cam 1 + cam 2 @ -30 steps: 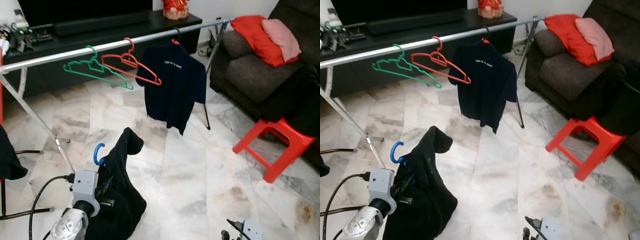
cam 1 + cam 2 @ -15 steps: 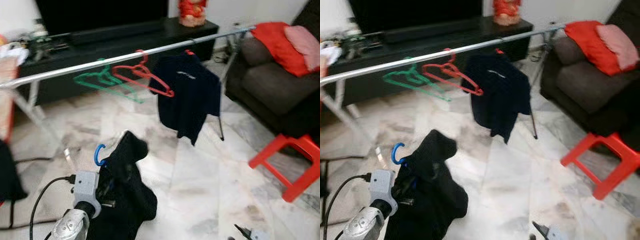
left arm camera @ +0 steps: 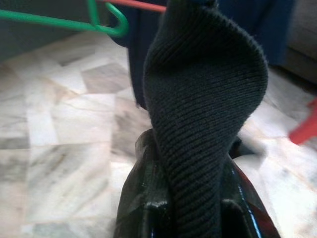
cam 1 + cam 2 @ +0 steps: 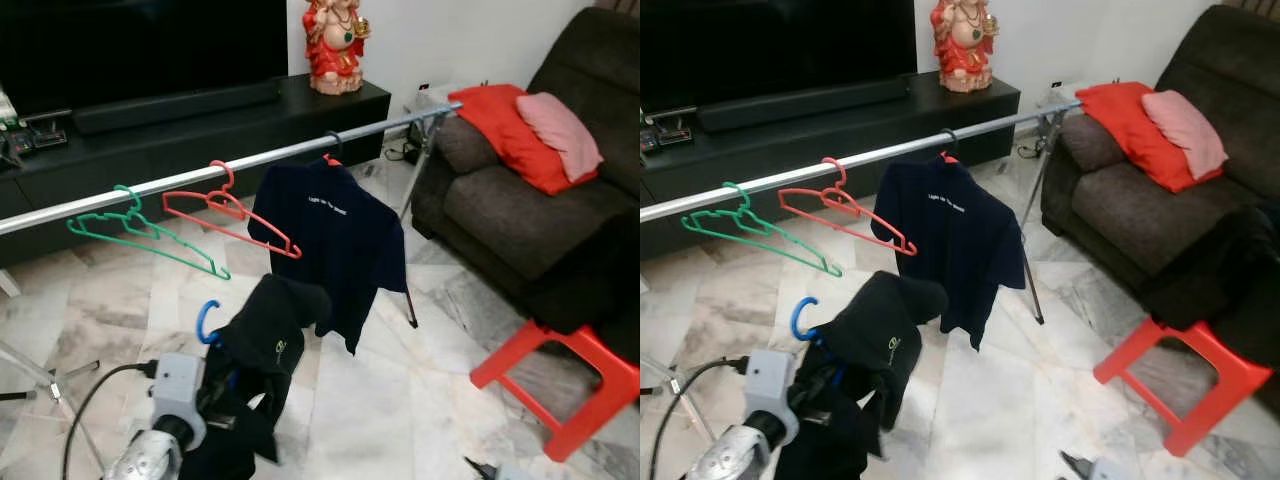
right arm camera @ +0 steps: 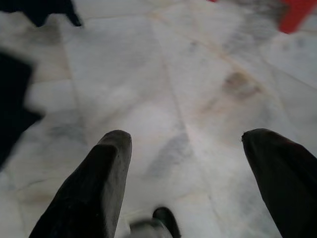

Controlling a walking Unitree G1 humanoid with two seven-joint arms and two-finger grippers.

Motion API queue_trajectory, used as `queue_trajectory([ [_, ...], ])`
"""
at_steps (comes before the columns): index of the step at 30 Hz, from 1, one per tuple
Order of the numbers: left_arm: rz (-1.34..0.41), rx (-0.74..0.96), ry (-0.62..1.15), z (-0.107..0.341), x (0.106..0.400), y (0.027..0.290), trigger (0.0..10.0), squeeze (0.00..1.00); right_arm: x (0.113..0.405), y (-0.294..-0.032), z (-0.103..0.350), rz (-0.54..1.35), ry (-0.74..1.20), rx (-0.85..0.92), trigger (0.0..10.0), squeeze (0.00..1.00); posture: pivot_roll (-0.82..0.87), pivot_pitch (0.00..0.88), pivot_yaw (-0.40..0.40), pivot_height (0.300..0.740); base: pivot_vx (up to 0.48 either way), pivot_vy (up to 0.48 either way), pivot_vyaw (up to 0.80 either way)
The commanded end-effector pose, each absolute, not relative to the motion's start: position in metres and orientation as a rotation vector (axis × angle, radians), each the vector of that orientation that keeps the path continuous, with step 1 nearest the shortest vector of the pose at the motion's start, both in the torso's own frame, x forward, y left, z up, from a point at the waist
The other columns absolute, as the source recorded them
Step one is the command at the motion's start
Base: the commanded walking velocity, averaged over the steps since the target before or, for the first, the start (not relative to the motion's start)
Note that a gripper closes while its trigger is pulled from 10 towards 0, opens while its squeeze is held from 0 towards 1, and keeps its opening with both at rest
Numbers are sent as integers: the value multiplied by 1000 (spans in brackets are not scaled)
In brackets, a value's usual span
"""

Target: Hang hanger

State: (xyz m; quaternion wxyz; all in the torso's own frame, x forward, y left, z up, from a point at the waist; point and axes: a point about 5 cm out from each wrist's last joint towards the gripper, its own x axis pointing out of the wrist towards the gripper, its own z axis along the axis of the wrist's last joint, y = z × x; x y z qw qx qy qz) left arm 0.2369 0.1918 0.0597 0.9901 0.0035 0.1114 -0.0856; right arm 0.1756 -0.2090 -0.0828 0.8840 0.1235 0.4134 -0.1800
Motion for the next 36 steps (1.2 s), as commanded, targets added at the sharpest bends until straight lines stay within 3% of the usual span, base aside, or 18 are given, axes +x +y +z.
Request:
queue_trajectory([
  [1,-200,20,233,58,233,189,10000,0,172,-214,-83,-379,868,242,10000,0,-21,78,-14,740,0,0,800],
  [16,-165,4,195,67,239,187,10000,0,174,-217,-82,-369,866,249,10000,0,-15,170,-25,740,16,-77,800],
  [36,-141,72,167,74,248,185,10000,0,176,-214,-82,-349,875,278,10000,0,-12,211,-7,740,0,-418,0],
])
